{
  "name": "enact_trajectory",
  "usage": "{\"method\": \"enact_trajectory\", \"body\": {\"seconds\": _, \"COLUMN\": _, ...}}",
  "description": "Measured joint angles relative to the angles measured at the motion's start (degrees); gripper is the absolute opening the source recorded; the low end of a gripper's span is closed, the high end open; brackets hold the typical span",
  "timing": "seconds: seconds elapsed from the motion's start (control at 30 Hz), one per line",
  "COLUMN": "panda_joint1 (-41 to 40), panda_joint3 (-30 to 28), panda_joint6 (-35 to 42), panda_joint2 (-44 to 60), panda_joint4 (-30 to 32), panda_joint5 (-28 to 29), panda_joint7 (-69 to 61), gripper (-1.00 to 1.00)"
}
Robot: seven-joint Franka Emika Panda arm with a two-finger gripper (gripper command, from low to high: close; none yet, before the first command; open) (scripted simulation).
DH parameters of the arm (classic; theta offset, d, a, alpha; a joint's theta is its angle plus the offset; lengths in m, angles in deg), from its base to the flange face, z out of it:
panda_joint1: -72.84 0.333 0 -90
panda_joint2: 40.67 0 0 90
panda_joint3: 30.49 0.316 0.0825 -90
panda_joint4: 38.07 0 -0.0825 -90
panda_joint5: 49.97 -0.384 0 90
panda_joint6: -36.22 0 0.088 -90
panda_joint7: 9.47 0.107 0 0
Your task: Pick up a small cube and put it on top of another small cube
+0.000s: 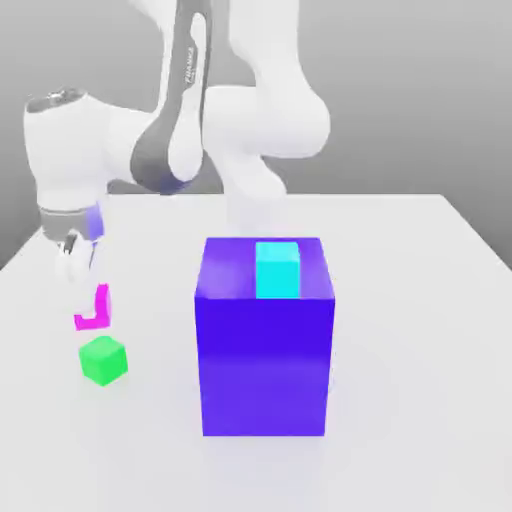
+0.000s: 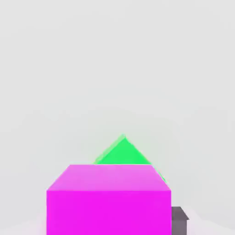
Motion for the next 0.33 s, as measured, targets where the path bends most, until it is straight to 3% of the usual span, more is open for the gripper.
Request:
{"method": "enact_trajectory", "body": {"seconds": 0.1, "panda_joint1": 1.0, "panda_joint3": 1.21, "panda_joint6": -5.67, "panda_joint2": 6.17, "panda_joint4": -0.16, "panda_joint5": -6.92, "panda_joint7": -4.75, "gripper": -1.0}}
{"method": "enact_trajectory", "body": {"seconds": 0.13, "panda_joint1": 1.03, "panda_joint3": 1.75, "panda_joint6": -7.17, "panda_joint2": 7.87, "panda_joint4": -0.22, "panda_joint5": -9.25, "panda_joint7": -6.34, "gripper": 1.0}}
{"method": "enact_trajectory", "body": {"seconds": 0.33, "panda_joint1": 0.75, "panda_joint3": 2.16, "panda_joint6": -7.89, "panda_joint2": 8.72, "panda_joint4": -0.26, "panda_joint5": -10.49, "panda_joint7": -7.22, "gripper": 1.0}}
